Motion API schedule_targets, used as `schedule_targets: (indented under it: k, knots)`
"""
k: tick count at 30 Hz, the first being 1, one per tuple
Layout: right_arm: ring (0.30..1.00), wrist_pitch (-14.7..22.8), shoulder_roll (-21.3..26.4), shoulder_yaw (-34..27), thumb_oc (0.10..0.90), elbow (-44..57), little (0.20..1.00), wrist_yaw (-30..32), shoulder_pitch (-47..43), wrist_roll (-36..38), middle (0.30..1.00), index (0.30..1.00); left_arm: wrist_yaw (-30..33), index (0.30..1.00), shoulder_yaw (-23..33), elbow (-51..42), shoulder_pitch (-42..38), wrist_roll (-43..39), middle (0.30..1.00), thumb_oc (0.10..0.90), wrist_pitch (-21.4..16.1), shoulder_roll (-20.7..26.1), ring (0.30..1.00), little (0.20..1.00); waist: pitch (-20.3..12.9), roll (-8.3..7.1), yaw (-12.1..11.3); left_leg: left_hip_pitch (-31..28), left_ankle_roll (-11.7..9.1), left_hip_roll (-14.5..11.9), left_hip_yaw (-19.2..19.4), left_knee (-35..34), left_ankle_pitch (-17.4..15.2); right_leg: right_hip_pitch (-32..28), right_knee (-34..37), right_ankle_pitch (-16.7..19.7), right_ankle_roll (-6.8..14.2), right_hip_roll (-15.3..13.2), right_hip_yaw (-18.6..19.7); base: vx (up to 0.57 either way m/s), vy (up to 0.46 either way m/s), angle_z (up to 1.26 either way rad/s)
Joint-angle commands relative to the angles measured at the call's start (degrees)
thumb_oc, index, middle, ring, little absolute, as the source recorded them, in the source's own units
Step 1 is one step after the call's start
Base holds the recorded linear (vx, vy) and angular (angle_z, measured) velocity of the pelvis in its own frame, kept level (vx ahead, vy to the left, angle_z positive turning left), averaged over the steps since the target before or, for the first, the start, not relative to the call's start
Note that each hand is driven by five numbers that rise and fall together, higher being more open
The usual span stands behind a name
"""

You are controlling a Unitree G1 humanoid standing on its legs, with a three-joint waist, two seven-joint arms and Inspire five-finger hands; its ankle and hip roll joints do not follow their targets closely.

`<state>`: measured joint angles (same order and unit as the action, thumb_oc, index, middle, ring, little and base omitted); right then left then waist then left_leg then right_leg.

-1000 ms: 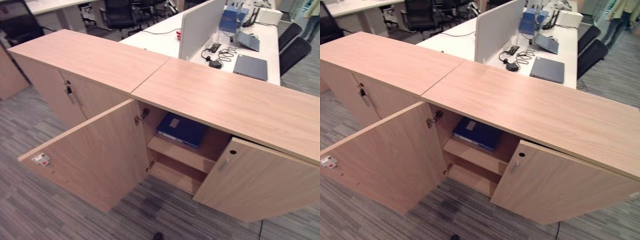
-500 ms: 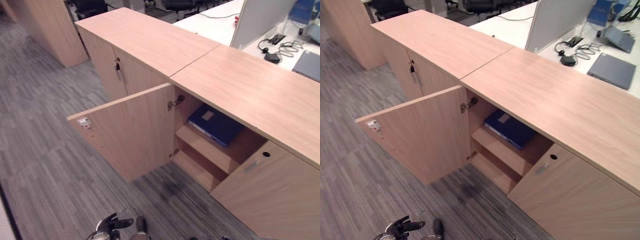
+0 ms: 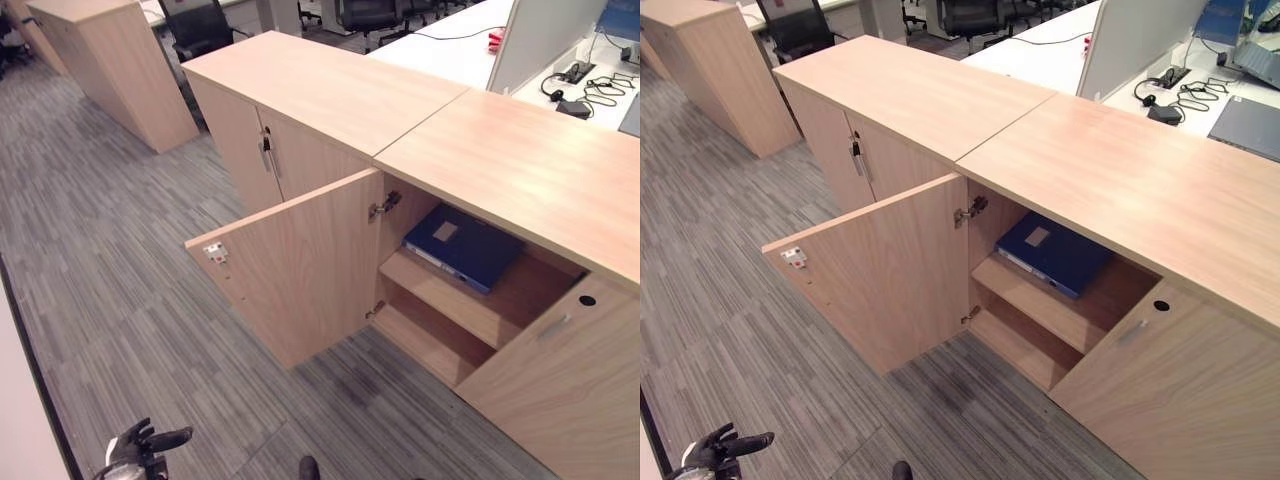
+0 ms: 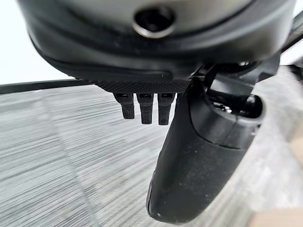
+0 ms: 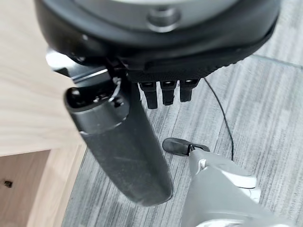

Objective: Put the empty folder in the office cabinet

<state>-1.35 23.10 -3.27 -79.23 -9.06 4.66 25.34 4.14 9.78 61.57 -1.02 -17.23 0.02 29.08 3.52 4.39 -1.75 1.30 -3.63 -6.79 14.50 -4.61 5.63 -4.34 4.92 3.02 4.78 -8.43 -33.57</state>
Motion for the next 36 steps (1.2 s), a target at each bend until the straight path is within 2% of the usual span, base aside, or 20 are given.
schedule_targets:
  k: [1,6,11,16,20,23,24,27,29,30,31,32,35,36]
  knots:
    - [0.9,-0.36,2.64,-1.94,0.8,-3.96,0.9,-1.18,-2.75,0.01,0.9,0.9,1.05,0.9,0.05,-4.6,-7.23,5.71,0.9,0.8,-2.35,8.78,0.9,0.9,-2.82,-2.36,-0.06,-1.4,-1.4,1.53,-1.92,-0.39,-5.91,1.1,0.0,-1.33,3.87,-1.67,4.42,0.0,0.207,-0.15]
    - [0.9,-1.17,3.98,-2.66,0.8,-4.8,0.9,-1.94,-4.17,0.85,0.9,0.9,1.75,0.9,-5.42,-6.13,-15.68,9.07,0.9,0.8,-2.43,11.45,0.9,0.9,-3.33,-2.87,1.08,-1.9,0.16,3.86,-1.3,-0.39,-7.51,1.23,-0.15,0.68,5.68,-3.94,4.76,0.01,0.172,-0.04]
    - [0.9,-1.56,5.56,-3.44,0.8,-5.64,0.9,-1.77,-4.91,0.69,0.9,0.9,1.26,0.9,-10.63,-6.59,-22.33,10.57,0.9,0.8,-2.29,11.54,0.9,0.9,-3.68,-3.31,2.18,-2.68,1.33,5.27,-0.53,-0.39,-8.84,1.48,-0.27,2.11,7.03,-5.4,5.55,0.02,0.126,-0.11]
    - [0.9,-2.0,8.02,-4.64,0.8,-5.95,0.9,-1.8,-7.03,2.08,0.9,0.9,0.08,0.9,-15.58,2.62,-33.94,7.52,0.9,0.8,-1.75,11.04,0.9,0.9,-3.81,-3.28,3.55,-4.51,2.9,6.92,1.84,-0.39,-10.05,2.27,-1.06,4.36,8.81,-6.98,6.7,0.01,0.128,-0.32]
    - [0.9,-3.0,9.52,-5.65,0.8,-7.11,0.9,-2.2,-7.92,3.39,0.9,0.9,-1.24,0.9,-16.4,10.24,-40.6,3.41,0.9,0.8,-1.2,11.67,0.9,0.9,-3.93,-3.49,4.56,-5.48,3.49,7.36,3.71,-0.39,-10.59,3.13,-1.51,6.44,9.64,-7.63,6.94,-0.01,0.091,-0.32]
    - [0.9,-3.36,10.07,-6.42,0.8,-8.06,0.9,-2.32,-8.15,4.16,0.9,0.9,-1.8,0.9,-16.74,11.66,-43.7,1.2,0.9,0.8,-1.15,11.39,0.9,0.9,-3.91,-3.76,4.61,-6.05,3.71,7.46,4.61,-0.39,-10.88,3.47,-1.45,7.31,9.88,-7.68,7.15,-0.01,0.058,-0.3]
    - [0.9,-4.01,10.82,-7.02,0.8,-9.44,0.9,-2.41,-7.97,4.68,0.9,0.9,-2.6,0.9,-17.34,11.8,-46.25,-0.79,0.9,0.8,-1.32,10.11,0.9,0.9,-4.05,-4.22,5.41,-6.7,3.96,7.48,5.47,-0.39,-11.05,3.78,-1.47,8.39,10.16,-7.77,7.04,-0.02,0.043,-0.3]
    - [0.9,-4.21,11.01,-7.46,0.8,-10.15,0.9,-2.5,-7.88,4.97,0.9,0.9,-2.7,0.9,-18.1,11.42,-46.93,-1.39,0.9,0.8,-1.46,9.3,0.9,0.9,-3.98,-4.52,5.32,-6.99,4.05,7.49,5.86,-0.39,-11.12,3.8,-1.42,8.78,10.22,-7.77,7.13,-0.02,0.026,-0.12]
    - [0.9,-4.89,11.89,-8.54,0.8,-11.48,0.9,-2.3,-7.63,5.78,0.9,0.9,-3.58,0.9,-19.5,7.63,-47.8,-3.93,0.9,0.8,-2.41,5.14,0.9,0.9,-4.23,-5.23,5.6,-7.51,4.31,7.52,5.99,-0.39,-11.23,3.81,-1.66,9.21,10.22,-7.84,6.87,-0.03,0.018,-0.17]
    - [0.9,-4.88,11.98,-8.7,0.8,-11.53,0.9,-2.34,-7.53,5.79,0.9,0.9,-3.48,0.9,-19.58,7.5,-47.78,-3.97,0.9,0.8,-2.36,4.96,0.9,0.9,-4.23,-5.19,5.44,-7.53,4.32,7.53,5.97,-0.39,-11.23,3.79,-1.66,9.21,10.22,-7.85,6.85,-0.03,0.004,0.0]
    - [0.9,-5.18,12.77,-9.59,0.8,-12.21,0.9,-2.41,-7.71,6.5,0.9,0.9,-3.78,0.9,-21.34,3.66,-47.51,-4.43,0.9,0.8,-2.78,2.11,0.9,0.9,-4.33,-5.59,5.46,-7.81,4.44,7.56,5.91,-0.39,-11.31,3.67,-1.92,9.19,10.22,-7.96,6.23,0.0,0.0,0.0]
    - [0.9,-5.18,12.79,-9.62,0.8,-12.21,0.9,-2.42,-7.67,6.5,0.9,0.9,-3.74,0.9,-21.34,3.6,-47.48,-4.42,0.9,0.8,-2.74,2.07,0.9,0.9,-4.33,-5.58,5.43,-7.83,4.44,7.56,5.91,-0.39,-11.32,3.66,-1.93,9.19,10.22,-7.95,6.23,-0.04,-0.002,0.05]
    - [0.9,-5.25,13.95,-10.82,0.8,-12.0,0.9,-1.99,-8.76,8.37,0.9,0.9,-4.12,0.9,-24.89,-7.53,-43.65,-4.39,0.9,0.8,-3.86,-3.55,0.9,0.9,-4.41,-6.23,5.02,-7.9,4.55,7.7,5.43,-0.39,-11.37,3.22,-1.95,9.5,10.22,-8.23,4.78,-0.03,-0.011,0.06]
    - [0.9,-5.25,13.97,-10.82,0.8,-11.98,0.9,-1.99,-8.69,8.37,0.9,0.9,-4.07,0.9,-24.87,-7.66,-43.53,-4.36,0.9,0.8,-3.79,-3.58,0.9,0.9,-4.46,-6.21,5.03,-7.9,4.55,7.7,5.41,-0.39,-11.38,3.21,-1.94,9.51,10.22,-8.23,4.76,-0.04,-0.014,0.17]
